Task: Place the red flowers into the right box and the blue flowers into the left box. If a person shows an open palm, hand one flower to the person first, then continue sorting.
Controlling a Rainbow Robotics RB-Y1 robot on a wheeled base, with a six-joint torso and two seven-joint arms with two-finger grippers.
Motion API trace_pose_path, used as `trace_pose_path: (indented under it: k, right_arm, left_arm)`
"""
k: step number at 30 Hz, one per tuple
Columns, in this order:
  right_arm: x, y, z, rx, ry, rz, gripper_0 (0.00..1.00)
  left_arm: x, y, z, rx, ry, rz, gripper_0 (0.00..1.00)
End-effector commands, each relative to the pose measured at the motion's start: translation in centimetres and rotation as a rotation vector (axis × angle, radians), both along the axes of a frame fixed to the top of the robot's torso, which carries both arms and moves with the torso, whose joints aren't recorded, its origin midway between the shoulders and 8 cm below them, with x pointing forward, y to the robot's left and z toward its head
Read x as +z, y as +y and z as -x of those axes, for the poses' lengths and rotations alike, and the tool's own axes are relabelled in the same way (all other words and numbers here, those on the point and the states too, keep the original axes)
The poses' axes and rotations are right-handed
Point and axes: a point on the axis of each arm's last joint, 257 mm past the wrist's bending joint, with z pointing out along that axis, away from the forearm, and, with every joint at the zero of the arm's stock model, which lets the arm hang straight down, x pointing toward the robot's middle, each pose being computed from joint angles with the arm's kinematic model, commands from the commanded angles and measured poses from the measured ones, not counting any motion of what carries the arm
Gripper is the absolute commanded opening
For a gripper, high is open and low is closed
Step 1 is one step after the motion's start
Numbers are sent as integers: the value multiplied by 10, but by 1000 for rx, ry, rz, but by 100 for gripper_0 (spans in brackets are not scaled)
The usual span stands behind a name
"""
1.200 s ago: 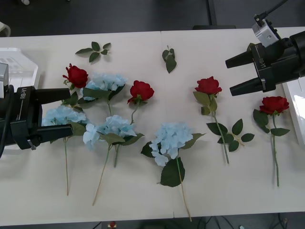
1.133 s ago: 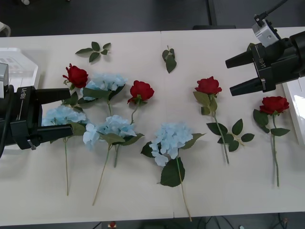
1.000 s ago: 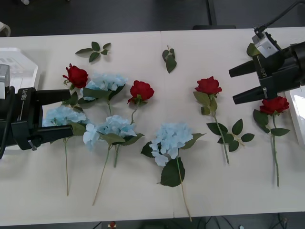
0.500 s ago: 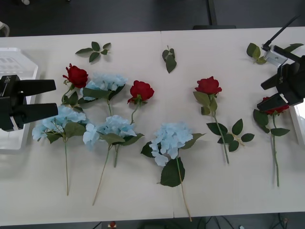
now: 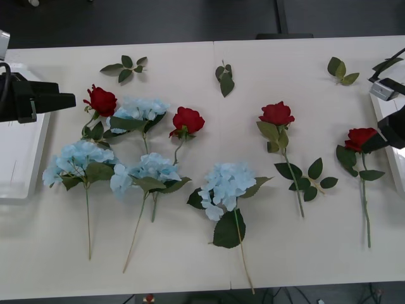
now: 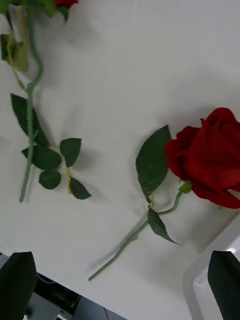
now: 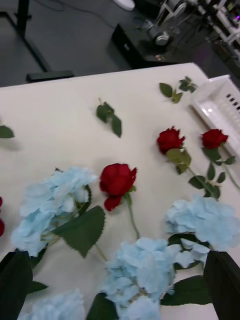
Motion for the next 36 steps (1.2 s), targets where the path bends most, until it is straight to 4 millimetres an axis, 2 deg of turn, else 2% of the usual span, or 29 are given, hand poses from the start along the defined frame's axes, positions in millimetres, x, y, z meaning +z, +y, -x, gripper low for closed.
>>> trace_pose_path:
  k: [1,3,8,13,16,24,29,36]
  right_arm:
    - [-18,-18,-2,-30,-12,66,100]
    - [-28,-18,-1,-72,1,63,100]
    - [-47,-10,2,-129,39,36,100]
    - [-63,-17,3,-180,72,20,100]
    - [-74,-14,2,-191,80,7,100]
    - [-88,7,-4,-196,83,-17,100]
    - [-92,16,-19,-219,67,-38,100]
    - [-87,11,-44,-257,32,-34,100]
  left_arm:
    - [4,30,-40,77,-17,-105,100]
    - [-4,45,-51,109,-9,-141,100]
    - [-22,67,-72,163,5,-185,100]
    - [-39,77,-84,177,3,-278,100]
    - [-52,82,-89,182,13,-325,100]
    - [-83,84,-110,183,15,-452,100]
    - [-106,82,-121,187,24,-507,100]
    - [-138,75,-139,205,5,-584,100]
